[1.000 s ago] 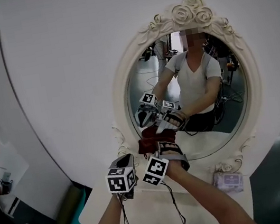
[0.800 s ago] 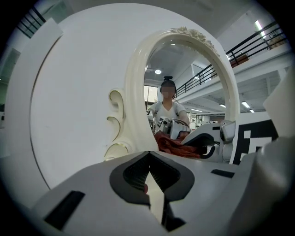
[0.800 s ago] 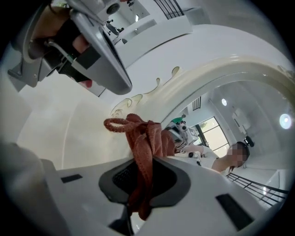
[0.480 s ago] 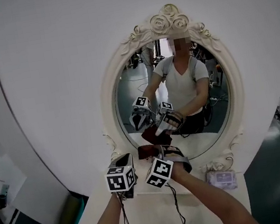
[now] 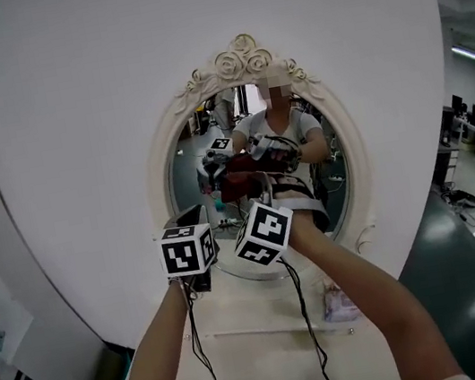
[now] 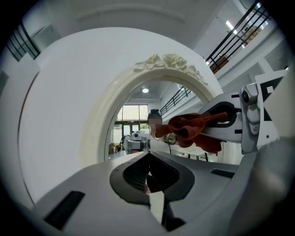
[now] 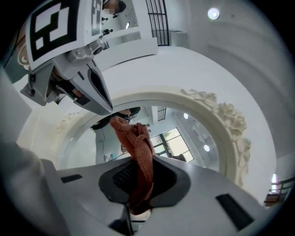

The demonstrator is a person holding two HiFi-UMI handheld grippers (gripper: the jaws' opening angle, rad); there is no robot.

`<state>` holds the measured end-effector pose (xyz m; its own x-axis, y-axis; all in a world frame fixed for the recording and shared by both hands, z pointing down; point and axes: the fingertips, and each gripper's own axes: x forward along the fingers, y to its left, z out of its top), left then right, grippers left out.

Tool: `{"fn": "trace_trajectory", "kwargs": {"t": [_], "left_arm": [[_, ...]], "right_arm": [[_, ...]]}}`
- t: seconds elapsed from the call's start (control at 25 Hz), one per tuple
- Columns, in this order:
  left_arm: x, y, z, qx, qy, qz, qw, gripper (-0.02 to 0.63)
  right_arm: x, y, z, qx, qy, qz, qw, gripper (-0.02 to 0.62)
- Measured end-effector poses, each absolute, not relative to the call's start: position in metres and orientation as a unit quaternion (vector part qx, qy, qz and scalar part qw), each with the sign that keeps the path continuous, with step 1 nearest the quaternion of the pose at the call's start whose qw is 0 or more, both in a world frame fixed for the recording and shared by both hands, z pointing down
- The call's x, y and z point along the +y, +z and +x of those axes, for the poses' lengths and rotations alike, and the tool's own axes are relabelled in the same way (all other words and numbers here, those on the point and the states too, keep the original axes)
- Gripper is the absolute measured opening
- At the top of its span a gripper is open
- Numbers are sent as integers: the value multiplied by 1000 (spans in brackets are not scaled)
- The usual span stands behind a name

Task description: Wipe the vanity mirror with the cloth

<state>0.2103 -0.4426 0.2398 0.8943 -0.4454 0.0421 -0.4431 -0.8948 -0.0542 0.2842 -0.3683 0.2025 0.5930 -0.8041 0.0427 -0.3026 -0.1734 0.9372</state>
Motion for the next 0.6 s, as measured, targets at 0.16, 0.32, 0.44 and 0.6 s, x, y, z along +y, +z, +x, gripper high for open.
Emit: {"fn": "trace_trajectory", "kwargs": {"t": [0.16, 0.32, 0.44, 0.6], "left_arm": [[-436, 190, 224, 231, 1, -973, 26, 11], [-433, 142, 233, 234, 24, -971, 43, 11], [-429, 109, 236, 226, 43, -972, 55, 11], [-434, 79, 233, 225, 61, -971, 43, 11]], "right_arm": [[-356, 138, 291, -337, -272, 737, 520, 60], [-349, 87, 295, -297, -303, 741, 520, 60], [-345, 58, 296, -282, -321, 746, 511, 60], [-345, 34, 297, -260, -340, 746, 510, 60]]}}
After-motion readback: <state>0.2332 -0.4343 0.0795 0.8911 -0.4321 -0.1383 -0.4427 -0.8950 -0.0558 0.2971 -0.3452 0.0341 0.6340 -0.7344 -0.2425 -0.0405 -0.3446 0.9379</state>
